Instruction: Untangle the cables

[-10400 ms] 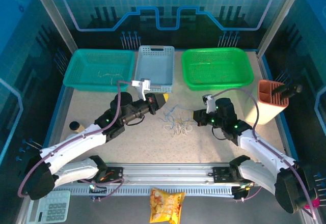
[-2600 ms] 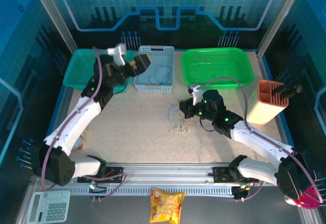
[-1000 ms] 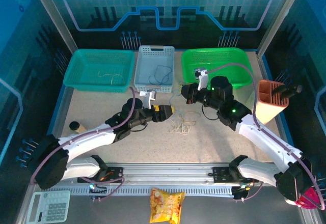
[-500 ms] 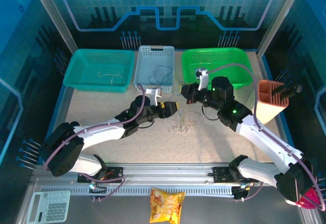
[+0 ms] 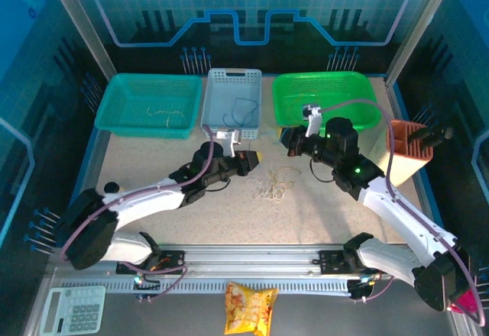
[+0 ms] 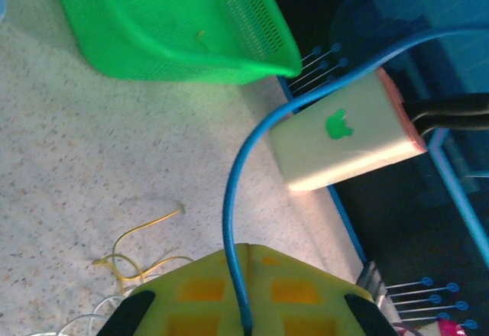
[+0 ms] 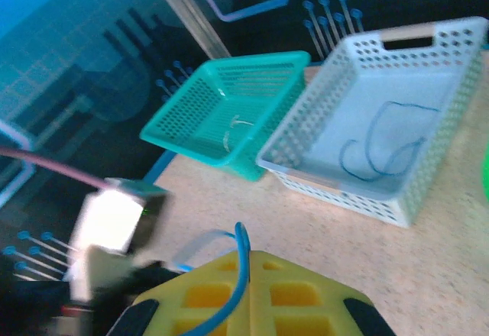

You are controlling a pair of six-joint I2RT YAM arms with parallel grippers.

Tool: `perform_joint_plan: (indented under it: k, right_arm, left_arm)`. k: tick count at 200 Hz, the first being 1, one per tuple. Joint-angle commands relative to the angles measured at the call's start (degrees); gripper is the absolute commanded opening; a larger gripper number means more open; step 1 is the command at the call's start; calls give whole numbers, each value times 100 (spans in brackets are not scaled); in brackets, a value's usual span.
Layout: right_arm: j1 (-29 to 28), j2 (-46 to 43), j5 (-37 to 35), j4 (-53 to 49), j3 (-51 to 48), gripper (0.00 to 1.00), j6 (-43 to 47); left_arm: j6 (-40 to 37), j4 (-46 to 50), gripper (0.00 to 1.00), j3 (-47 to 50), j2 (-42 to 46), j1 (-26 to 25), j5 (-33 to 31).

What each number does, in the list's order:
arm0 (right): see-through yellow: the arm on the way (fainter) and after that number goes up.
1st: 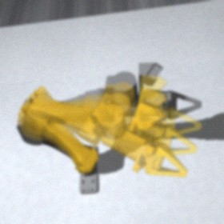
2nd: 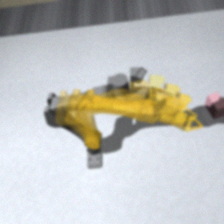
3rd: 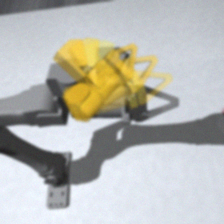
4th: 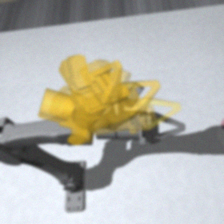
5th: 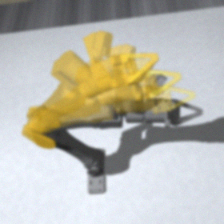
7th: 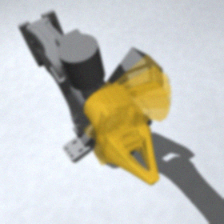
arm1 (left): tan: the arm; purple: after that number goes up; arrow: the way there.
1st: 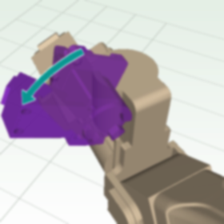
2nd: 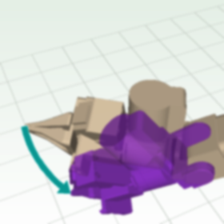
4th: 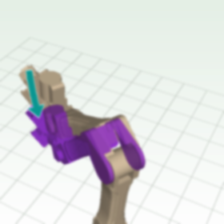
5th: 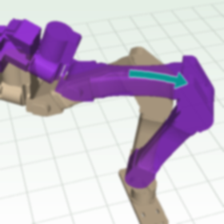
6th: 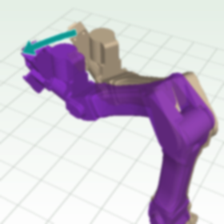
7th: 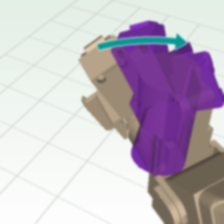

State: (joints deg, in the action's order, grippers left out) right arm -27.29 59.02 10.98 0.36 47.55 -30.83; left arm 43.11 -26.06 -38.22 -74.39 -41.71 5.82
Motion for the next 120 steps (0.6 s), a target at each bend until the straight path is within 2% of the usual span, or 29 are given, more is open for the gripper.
perform_joint_plan:
  k: [1,28,51,81,120]
  right_arm:
    - [288,-39,30,-180,-216,0,203]
    - [463,118,67,-103,-453,0,285]
    - [462,327,114,21,-650,0,279]
    - [351,531,141,307,-1018,0,137]
    - [-58,650,46,601,-1336,0,-59]
  left_arm:
    - [-247,544,0,-332,925,165,162]
    - [-194,929,0,-767,1704,572,487]
    - [131,957,0,-1375,1833,1070,998]
    - [334,909,0,-2383,1531,1370,1313]
    - [364,988,0,-3815,616,1543,1524]
